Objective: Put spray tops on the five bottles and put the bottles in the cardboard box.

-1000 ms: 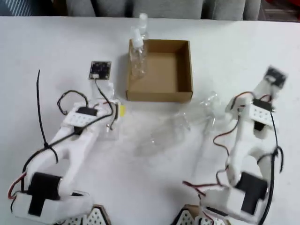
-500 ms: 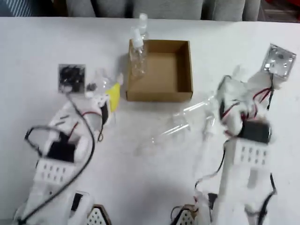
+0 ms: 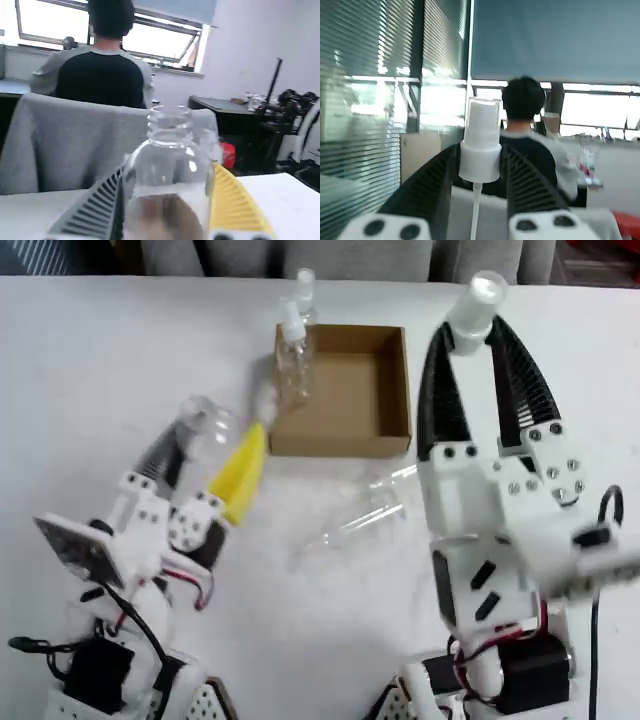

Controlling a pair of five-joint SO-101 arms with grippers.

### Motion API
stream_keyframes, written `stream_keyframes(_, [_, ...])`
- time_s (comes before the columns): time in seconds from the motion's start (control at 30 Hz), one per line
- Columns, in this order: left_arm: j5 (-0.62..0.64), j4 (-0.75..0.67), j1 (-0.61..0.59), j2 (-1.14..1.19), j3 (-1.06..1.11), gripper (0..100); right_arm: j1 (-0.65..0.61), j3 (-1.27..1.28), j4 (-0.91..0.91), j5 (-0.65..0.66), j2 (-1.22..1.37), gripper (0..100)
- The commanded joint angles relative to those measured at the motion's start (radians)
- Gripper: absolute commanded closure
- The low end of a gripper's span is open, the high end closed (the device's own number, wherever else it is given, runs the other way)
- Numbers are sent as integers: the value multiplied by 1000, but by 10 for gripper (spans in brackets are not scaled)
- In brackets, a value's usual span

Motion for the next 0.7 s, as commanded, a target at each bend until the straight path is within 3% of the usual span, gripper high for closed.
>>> stream_keyframes(0.0, [-9, 43, 171, -13, 20, 979, -76, -61, -147, 77, -4, 983])
stream_keyframes(0.23, [-12, 0, 311, -15, 201, 979, -226, -315, -47, 61, 127, 984])
stream_keyframes(0.37, [-12, -11, 315, -15, 267, 979, -272, -404, 145, -117, 163, 984])
stream_keyframes(0.5, [-12, -11, 315, -15, 295, 979, -277, -373, 226, -255, 170, 984])
stream_keyframes(0.67, [-12, -3, 314, -28, 296, 979, -274, -224, 213, -282, 165, 984])
